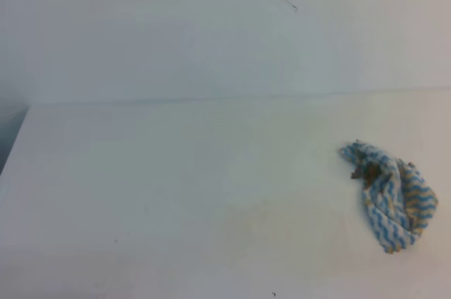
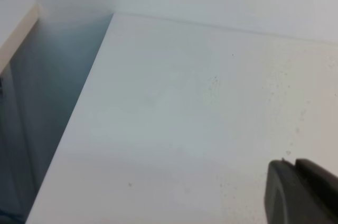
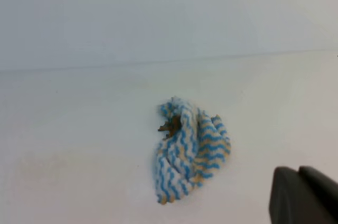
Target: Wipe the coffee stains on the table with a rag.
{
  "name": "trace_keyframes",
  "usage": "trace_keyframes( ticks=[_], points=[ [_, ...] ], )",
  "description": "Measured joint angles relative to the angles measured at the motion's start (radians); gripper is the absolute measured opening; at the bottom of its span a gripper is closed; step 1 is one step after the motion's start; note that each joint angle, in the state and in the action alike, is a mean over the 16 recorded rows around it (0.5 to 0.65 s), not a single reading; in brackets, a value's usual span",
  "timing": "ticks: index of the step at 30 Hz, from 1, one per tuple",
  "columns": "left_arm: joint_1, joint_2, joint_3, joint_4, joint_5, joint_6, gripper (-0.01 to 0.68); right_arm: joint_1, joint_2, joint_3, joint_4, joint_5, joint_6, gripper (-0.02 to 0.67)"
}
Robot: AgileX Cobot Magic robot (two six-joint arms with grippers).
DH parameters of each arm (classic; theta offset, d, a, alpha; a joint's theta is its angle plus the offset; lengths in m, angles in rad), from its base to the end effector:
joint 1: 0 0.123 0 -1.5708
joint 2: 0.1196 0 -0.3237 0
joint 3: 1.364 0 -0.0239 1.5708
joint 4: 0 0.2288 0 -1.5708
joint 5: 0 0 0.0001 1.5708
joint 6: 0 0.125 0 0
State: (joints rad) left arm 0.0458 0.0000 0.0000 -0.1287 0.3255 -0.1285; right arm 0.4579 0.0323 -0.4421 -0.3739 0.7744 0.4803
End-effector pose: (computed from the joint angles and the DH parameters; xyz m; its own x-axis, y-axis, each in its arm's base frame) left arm 0.0261 -0.0040 0.1761 -0.2246 -0.2582 -0.9396 -0.0635 0.9661 -0.2503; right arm 0.0025 -0.0344 0.2731 -0.2522 0.0971 -0.9628 -0.1565 0.9778 0.1396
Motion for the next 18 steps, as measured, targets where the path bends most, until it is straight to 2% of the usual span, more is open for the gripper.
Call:
trace_keyframes(
  ticks=[10, 18],
  points=[
    [0.000, 0.000, 0.000, 0.000, 0.000, 0.000, -0.001, -0.037, -0.005, 0.069, -0.011, -0.088, 0.000, -0.004],
    [0.000, 0.000, 0.003, 0.000, -0.001, 0.001, -0.001, -0.193, -0.009, 0.200, 0.017, -0.208, 0.003, -0.004]
  ],
)
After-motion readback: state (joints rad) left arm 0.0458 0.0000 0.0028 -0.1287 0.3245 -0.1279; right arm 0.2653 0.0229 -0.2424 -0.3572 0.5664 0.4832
